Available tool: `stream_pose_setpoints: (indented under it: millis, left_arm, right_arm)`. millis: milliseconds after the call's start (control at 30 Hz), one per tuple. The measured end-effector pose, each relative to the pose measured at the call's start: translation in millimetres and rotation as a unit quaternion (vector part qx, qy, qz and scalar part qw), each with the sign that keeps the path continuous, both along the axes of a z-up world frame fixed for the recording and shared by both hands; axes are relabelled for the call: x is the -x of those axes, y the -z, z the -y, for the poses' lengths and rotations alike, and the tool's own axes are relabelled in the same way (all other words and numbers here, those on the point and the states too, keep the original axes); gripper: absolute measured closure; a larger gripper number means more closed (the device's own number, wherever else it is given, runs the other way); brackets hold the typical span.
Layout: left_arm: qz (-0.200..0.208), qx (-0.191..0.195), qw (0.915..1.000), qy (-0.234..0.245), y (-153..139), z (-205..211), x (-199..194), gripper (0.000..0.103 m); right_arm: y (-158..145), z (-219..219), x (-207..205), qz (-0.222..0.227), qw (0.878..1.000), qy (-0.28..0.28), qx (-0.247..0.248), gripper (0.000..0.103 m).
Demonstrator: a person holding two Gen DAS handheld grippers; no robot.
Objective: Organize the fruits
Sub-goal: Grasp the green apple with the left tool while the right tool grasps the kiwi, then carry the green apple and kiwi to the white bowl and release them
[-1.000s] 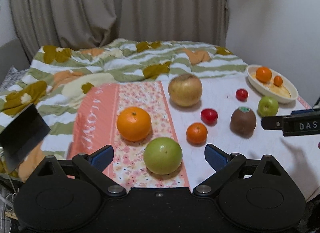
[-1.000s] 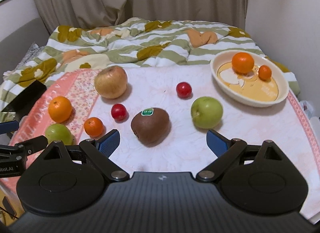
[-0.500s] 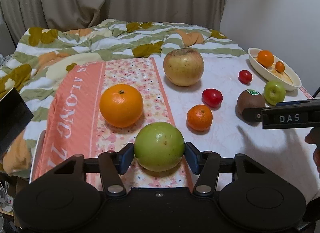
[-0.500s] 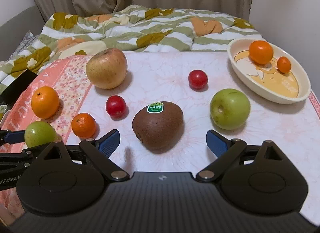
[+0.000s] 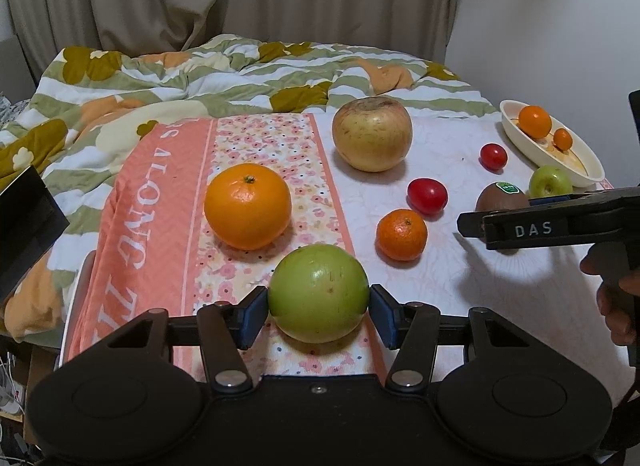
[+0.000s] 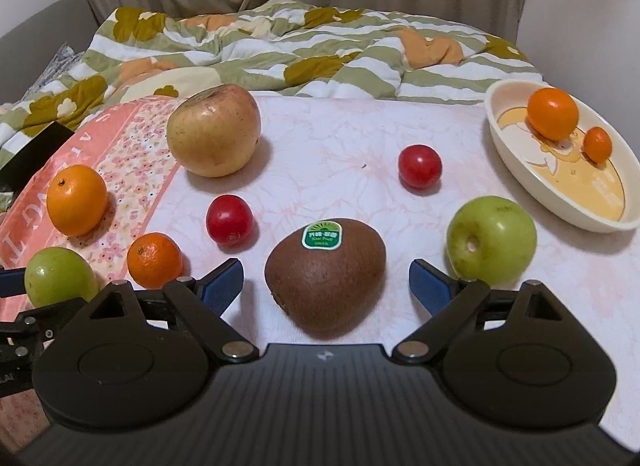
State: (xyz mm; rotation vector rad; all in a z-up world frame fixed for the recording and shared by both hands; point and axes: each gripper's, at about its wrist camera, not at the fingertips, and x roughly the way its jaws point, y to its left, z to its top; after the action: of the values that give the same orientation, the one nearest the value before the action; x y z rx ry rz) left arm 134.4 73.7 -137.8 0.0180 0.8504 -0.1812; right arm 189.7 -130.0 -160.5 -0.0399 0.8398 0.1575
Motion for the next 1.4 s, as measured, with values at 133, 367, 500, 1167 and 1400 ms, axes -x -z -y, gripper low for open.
stream_pose_setpoints:
  millis: [133,367,500,1167,1400]
  left_arm:
    - [-0.004,0.003,1.0,-0.007,-1,-2,2,0.044]
    - [-0.007,0.008,0.9998,-0.017,-2,-5,8,0.044]
    - [-0.005,0.012,0.9997,-0.021,-7,-7,12,0.044]
    - [0.041,0.023,0.9989,-0.004,-68,11,40,0.044]
    - [0.062,0.025,0.9978,-0.001,-93,45,48,0.044]
  right_arm:
    - [4,-4,-4,-0.005,1.0,-0.013,0.014,0.014]
    - [2,-6,-5,0.004,0.999,-0.025,0.024,0.026]
    - [-1,-7,-2,0.001,0.999,-0.025,0.021,0.026]
    - [-72,25,52,0.029,1.0,0.002,-0.004,0.026]
    - [-98,65,70,0.04,0.999,0.013,-0.006,0.026]
